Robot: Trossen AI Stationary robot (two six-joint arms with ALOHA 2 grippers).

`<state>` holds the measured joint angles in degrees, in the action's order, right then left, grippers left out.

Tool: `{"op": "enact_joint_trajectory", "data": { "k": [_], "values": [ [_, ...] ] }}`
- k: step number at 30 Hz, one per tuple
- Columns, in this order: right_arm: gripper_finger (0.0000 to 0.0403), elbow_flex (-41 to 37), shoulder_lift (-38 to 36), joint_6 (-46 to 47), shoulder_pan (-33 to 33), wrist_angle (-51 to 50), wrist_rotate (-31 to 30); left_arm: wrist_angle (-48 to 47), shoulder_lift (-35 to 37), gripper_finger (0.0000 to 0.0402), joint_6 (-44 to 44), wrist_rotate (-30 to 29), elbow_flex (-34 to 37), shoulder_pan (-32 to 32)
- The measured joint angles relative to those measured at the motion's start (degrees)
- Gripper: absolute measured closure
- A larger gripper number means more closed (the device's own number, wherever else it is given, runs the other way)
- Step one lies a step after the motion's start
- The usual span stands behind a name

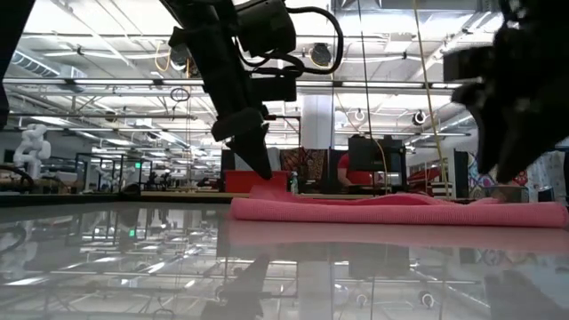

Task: Roll towel
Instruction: Fold the pink towel

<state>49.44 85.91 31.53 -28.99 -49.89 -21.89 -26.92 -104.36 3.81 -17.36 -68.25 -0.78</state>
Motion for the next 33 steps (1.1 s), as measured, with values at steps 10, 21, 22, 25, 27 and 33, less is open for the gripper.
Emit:
{"op": "enact_joint_trajectory", "data": {
  "k": [10,21,22,25,27,33],
  "values": [
    [0.0293,-4.51,0.00,-2.57,0.25,6.01,-1.88,0.78,0.00,0.0206,1.37,5.74,0.00,-0.85],
    [0.0293,-8.63,0.02,-9.63,6.00,14.56,-0.19,8.61,-3.58,0.0262,2.98,21.90,0.04,-3.26],
    [0.0294,-9.16,0.02,-9.61,6.51,14.81,-0.31,8.76,-4.47,0.0269,2.95,21.92,0.09,-3.26],
    [0.0299,-9.91,0.06,-9.26,7.64,14.86,-0.65,9.25,-7.10,0.0283,2.92,21.93,0.09,-3.24],
    [0.0312,-9.96,0.04,-9.44,8.00,15.08,-0.40,10.05,-8.70,0.0288,2.63,22.31,-0.04,-3.24],
    [0.0391,-9.95,-0.43,-11.26,8.75,15.00,3.00,9.71,-10.60,0.0300,2.49,22.34,-0.22,-3.12]
  ]
}}
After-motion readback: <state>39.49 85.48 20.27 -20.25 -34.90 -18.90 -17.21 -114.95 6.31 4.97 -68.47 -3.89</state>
